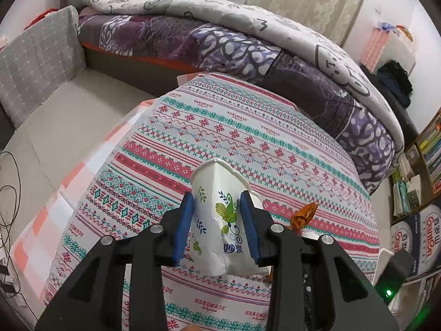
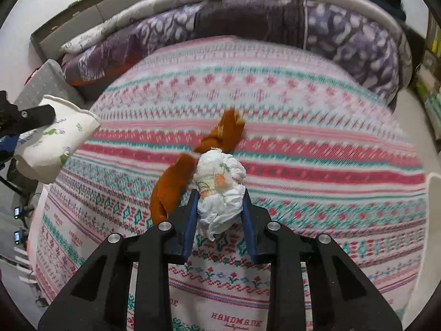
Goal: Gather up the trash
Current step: 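Grasp the crumpled white tissue with the right tool while the left tool holds the cup, then carry the tissue toward the white bin while the left tool carries the cup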
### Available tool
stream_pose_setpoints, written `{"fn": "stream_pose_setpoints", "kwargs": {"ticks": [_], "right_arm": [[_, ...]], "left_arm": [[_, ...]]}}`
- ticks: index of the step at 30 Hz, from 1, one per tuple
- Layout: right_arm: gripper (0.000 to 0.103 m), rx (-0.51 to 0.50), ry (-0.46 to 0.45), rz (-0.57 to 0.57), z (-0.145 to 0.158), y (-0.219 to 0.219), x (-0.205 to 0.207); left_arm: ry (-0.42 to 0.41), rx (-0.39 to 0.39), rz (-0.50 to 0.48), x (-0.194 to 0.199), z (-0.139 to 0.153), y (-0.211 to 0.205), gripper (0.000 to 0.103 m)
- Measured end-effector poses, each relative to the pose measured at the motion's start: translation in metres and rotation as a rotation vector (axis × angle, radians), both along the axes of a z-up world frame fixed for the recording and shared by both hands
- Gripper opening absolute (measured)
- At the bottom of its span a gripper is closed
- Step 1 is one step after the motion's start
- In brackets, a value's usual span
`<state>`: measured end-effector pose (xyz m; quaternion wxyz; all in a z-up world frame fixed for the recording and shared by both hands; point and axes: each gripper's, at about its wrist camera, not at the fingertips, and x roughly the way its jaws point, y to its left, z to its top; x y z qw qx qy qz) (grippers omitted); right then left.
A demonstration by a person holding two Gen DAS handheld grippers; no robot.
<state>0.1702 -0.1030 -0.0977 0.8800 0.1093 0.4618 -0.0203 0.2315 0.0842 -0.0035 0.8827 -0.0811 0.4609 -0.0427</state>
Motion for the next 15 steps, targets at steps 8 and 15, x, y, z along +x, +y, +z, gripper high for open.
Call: {"fn": "stream_pose_setpoints", "kwargs": {"ticks": [8, 15], "right_arm": [[0.028, 0.003, -0.140, -0.079, 0.049, -0.024, -0.021], [0.028, -0.054, -0.234, -0.134, 0.081, -0.043, -0.040]], "left_arm": [[-0.102, 0.003, 0.022, -0.012, 0.028, -0.011, 0.035], [-0.188, 0.032, 0.017, -0.027, 0.049, -0.031, 0.035]]}}
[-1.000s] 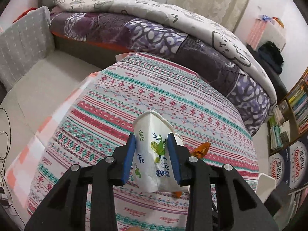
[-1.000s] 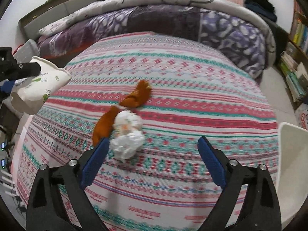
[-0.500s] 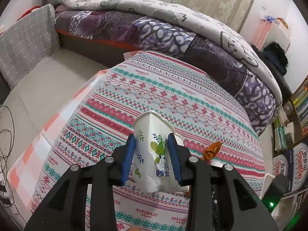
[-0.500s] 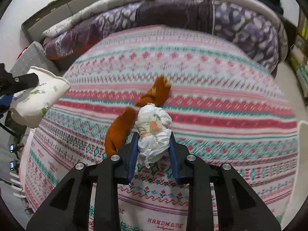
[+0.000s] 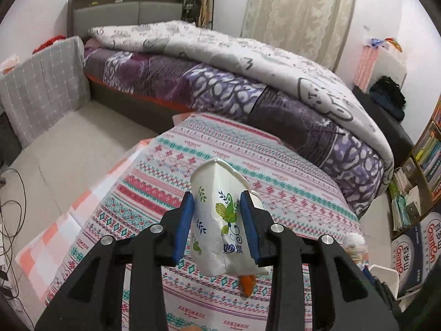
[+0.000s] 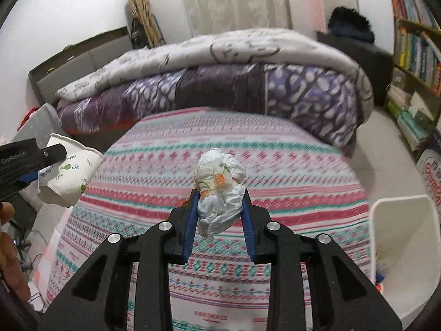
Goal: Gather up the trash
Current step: 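Carry the tissue toward the white bin while the left tool carries the cup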
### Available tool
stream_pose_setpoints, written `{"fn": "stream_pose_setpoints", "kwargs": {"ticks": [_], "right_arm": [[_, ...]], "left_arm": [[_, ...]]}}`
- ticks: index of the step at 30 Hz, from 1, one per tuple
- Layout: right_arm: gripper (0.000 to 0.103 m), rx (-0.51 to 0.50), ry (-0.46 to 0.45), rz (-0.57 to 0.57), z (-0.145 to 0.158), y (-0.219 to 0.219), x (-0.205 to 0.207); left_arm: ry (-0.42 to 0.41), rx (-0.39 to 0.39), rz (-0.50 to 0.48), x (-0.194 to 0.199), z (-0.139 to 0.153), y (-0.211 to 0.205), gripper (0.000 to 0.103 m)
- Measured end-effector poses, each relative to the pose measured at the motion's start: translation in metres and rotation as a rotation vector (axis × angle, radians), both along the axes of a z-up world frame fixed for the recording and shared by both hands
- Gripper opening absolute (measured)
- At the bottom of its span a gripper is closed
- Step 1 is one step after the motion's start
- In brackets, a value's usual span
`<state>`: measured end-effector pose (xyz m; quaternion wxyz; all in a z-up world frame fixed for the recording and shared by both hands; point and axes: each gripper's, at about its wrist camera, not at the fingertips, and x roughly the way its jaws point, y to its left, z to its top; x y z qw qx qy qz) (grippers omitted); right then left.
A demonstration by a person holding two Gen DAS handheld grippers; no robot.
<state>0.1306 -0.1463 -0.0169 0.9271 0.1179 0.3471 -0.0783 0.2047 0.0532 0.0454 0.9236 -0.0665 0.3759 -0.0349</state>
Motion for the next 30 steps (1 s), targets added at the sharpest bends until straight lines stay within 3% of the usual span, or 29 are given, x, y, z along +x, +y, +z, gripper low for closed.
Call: {"fn": "stream_pose_setpoints", "kwargs": {"ticks": [15, 30], "right_arm": [[0.028, -0.040, -0.045, -0.126, 0.027, -0.055, -0.038], [0.028, -0.049, -0.039, -0.277, 0.041, -0.131, -0.083]], "left_arm": [[-0.067, 0.001, -0.053, -0.024, 0.022, -0.054, 0.035], [-0.087, -0.004, -0.190, -0.055, 0.029, -0.139, 0.036]]}}
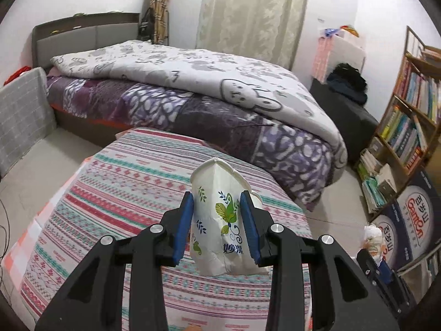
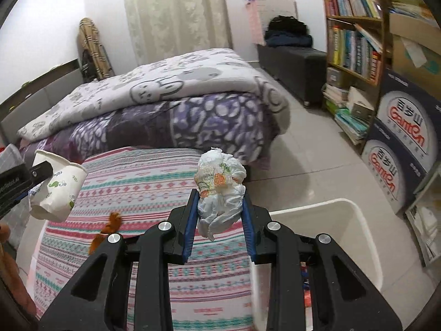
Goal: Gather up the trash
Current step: 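Carry the tissue toward the white bin while the left tool carries the cup, then open the right tool over the white bin to drop the tissue, then open the left tool over the white bin to drop the paper cup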
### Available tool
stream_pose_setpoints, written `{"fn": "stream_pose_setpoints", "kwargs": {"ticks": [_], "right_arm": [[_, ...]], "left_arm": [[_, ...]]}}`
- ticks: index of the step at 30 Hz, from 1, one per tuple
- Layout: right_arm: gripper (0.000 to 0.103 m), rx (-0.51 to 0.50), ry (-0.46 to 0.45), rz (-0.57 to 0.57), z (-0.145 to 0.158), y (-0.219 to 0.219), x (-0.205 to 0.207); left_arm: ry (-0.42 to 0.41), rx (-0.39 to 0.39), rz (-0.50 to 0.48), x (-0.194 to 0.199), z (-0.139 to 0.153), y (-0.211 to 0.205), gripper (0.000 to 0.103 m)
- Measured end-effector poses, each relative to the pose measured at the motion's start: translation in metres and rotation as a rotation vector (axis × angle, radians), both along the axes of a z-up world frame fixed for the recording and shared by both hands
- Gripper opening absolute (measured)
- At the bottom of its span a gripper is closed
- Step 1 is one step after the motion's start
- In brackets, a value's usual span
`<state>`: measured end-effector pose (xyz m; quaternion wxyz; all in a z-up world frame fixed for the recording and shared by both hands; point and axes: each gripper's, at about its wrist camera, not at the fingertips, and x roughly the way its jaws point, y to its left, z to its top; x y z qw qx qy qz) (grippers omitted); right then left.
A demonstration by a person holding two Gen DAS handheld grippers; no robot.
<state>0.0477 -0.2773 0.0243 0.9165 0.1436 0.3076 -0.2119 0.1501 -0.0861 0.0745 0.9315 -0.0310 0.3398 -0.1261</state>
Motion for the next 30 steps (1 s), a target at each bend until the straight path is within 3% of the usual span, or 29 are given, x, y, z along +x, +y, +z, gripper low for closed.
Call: {"fn": "stream_pose_setpoints", "kwargs": {"ticks": [9, 11, 13, 30], "right_arm": [[0.030, 0.040, 0.047, -0.130, -0.005, -0.054, -0.024], [0.036, 0.040, 0.058, -0.157, -0.006, -0.062, -0.029], [0.053, 0.034, 0.054, -0.198, -0.006, -0.071, -0.037], [0.078, 0.045, -0.013, -0.382, 0.009, -0.124, -0.087]], "left_arm": [[0.006, 0.003, -0.110, -0.022, -0.006, -0.054, 0.035], [0.012, 0.004, -0.130, -0.025, -0.008, -0.065, 0.035], [0.023, 0.000, -0.153, -0.029, -0.011, -0.077, 0.035], [0.081, 0.002, -0.317, -0.063, -0.030, -0.153, 0.036]]}}
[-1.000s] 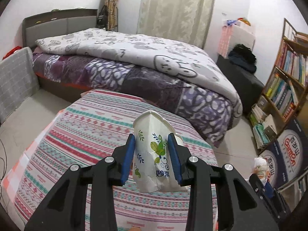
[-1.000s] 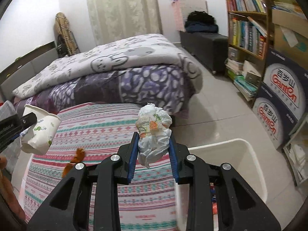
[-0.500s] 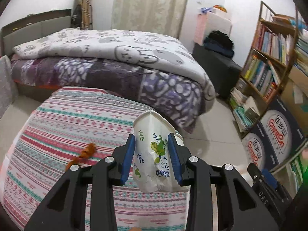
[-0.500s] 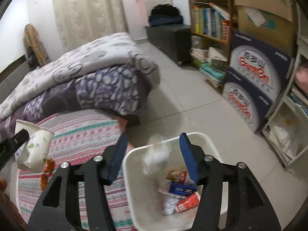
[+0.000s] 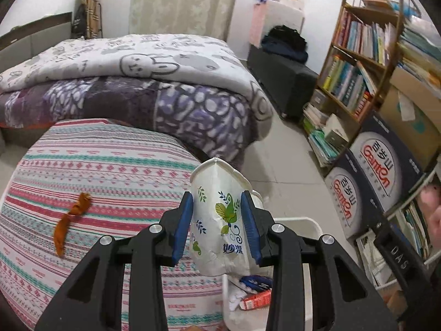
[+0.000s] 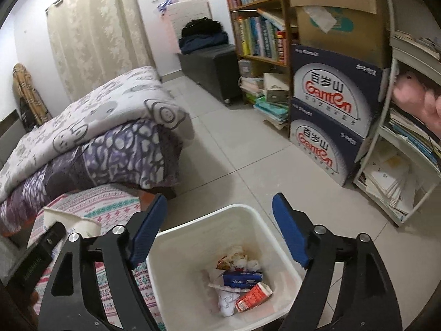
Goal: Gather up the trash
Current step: 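Open the left tool over the white bin to drop the paper cup, then grasp the orange wrapper with the left tool while the right tool grasps another orange piece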
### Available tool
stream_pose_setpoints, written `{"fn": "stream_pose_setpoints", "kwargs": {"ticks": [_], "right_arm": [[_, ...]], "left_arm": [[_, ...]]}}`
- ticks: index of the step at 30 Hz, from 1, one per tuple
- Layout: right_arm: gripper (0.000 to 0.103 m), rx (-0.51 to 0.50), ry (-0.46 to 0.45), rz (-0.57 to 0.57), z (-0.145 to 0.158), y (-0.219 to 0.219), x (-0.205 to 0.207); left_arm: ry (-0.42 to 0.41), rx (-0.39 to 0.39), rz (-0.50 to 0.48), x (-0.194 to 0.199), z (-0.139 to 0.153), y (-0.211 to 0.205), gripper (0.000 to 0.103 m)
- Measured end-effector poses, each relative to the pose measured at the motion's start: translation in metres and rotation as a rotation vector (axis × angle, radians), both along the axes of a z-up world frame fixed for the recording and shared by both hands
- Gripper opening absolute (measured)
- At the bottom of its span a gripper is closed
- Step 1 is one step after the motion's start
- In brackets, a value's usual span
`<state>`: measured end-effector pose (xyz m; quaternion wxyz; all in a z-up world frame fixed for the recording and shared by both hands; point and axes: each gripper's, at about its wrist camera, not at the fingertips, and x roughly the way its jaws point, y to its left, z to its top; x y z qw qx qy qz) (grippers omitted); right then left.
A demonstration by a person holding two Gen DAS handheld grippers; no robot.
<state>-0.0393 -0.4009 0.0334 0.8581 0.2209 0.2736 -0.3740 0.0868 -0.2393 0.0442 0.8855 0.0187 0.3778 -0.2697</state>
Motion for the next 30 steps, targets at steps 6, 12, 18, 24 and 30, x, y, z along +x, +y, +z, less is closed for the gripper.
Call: {"fn": "stream_pose_setpoints", "kwargs": {"ticks": [6, 12, 18, 24, 30], "right_arm": [[0.084, 0.005, -0.003, -0.054, 0.000, -0.013, -0.014], [0.090, 0.015, -0.017, -0.104, 0.000, -0.024, -0.027], [0.092, 0.024, -0.023, -0.096, 0.001, -0.018, -0.022], [0.095, 0.027, 0.004, -0.044, -0.004, -0.002, -0.006], [0.095, 0.045, 0.054, 0.055, -0.013, 0.024, 0.021]], "left_arm": [[0.041, -0.006, -0.059, -0.008, -0.009, -0.021, 0.038], [0.122, -0.039, -0.147, -0.012, -0.019, -0.037, 0.047], [0.158, -0.050, -0.144, -0.004, -0.023, -0.028, 0.055], [0.159, -0.026, -0.083, 0.012, -0.027, -0.003, 0.058], [0.134, 0.056, 0.001, 0.031, -0.036, 0.031, 0.063]]}}
